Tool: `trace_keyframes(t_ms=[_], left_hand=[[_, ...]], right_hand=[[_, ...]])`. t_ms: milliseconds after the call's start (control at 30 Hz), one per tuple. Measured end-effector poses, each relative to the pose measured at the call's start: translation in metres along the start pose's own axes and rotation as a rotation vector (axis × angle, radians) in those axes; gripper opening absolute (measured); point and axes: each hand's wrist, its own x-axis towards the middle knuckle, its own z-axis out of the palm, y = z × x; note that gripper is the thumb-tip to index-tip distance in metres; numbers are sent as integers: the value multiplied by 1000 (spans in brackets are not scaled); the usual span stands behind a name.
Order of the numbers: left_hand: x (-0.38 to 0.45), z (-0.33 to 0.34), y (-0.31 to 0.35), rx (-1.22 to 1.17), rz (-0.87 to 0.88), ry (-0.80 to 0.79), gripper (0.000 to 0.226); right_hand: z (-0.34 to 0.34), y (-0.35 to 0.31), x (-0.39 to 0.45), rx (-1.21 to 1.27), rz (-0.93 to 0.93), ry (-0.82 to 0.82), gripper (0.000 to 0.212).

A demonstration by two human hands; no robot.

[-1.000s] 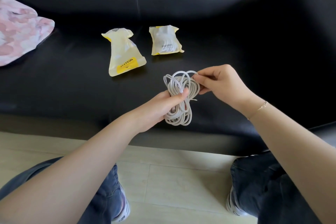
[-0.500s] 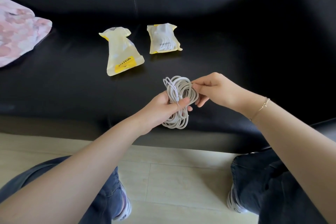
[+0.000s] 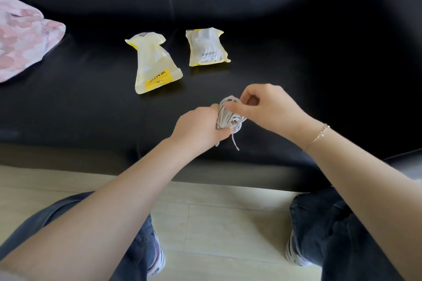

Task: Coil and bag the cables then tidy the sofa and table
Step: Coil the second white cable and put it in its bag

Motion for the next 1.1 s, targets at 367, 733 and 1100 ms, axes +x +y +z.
trace_keyframes(t_ms=[367,733,1100], left_hand=[[0,2,-15,-258,115,271,43],[2,3,-4,-716,23,234,10],[1,-1,-1,-528,182,316,9]], right_hand=[[-7,-4,6,510,132,58,30],[-6,-9,2,566,35,60,29],[-6,-16,-9,1017,67,-3,33]])
